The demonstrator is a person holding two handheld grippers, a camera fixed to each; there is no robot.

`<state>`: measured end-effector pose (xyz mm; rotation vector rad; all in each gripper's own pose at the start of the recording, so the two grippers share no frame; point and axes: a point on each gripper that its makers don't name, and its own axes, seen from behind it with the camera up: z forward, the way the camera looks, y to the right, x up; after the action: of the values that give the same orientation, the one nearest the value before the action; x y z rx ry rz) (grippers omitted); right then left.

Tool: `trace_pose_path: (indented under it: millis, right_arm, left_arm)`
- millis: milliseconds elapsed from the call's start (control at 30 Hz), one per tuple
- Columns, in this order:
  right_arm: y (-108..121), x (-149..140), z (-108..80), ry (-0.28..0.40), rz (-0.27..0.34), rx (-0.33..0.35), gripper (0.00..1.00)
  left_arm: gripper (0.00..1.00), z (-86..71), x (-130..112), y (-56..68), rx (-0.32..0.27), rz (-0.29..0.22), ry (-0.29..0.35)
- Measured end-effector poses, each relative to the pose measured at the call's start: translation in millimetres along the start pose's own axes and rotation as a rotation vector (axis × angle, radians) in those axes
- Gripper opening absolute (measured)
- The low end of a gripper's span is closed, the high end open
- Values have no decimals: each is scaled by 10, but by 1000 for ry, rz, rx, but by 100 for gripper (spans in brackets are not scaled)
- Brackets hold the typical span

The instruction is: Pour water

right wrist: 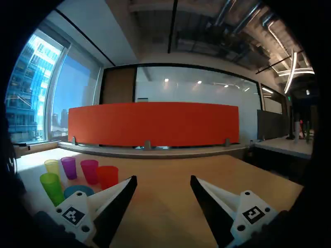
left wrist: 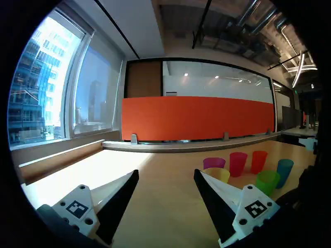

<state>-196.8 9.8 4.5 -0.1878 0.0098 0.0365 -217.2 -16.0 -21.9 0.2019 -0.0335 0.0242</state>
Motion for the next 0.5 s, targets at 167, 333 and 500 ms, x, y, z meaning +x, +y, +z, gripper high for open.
trace_pose_path:
  millis: [167, 333, 500]
  right_arm:
    - [-1, 2, -14, 0, 0, 3, 100]
    - [8, -3, -23, 0, 0, 1, 100]
    - [17, -5, -32, 0, 0, 1, 100]
  left_arm:
    - [99, 3, 5, 2, 0, 0, 0]
    - [99, 2, 3, 2, 0, 0, 0]
    - [99, 2, 1, -1, 0, 0, 0]
